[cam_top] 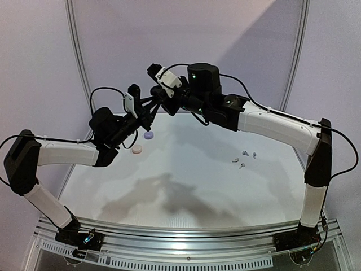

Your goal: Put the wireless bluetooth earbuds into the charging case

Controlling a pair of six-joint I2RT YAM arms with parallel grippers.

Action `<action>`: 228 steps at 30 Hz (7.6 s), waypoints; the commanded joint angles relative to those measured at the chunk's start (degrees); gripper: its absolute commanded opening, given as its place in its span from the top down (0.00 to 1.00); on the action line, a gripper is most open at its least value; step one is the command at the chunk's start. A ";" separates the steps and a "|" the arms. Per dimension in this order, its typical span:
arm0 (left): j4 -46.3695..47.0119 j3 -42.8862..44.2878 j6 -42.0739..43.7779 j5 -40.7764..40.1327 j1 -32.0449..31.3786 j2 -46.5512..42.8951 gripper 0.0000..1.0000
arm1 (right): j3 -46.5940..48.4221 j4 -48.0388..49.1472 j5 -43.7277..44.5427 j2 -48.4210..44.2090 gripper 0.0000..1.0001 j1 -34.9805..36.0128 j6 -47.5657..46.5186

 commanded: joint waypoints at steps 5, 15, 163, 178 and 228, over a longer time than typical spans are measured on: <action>3.51 0.50 -0.90 1.57 0.48 -0.79 1.00 | -4.32 -1.71 2.89 0.48 1.00 -0.83 -4.20; 3.91 0.42 -0.13 1.37 0.65 -0.84 1.00 | -5.88 0.40 4.19 0.57 0.95 -0.74 -1.24; 0.70 -4.10 67.84 18.74 2.24 -1.94 1.00 | 16.48 -40.95 -12.50 3.53 0.65 -1.90 27.73; -12.31 -2.06 30.37 17.76 2.85 -4.52 1.00 | 2.71 -30.78 -14.27 -11.36 0.32 -2.92 21.47; -2.54 0.68 -17.58 48.53 5.22 -5.17 1.00 | 0.81 -29.80 -32.82 -7.60 0.92 -3.39 10.94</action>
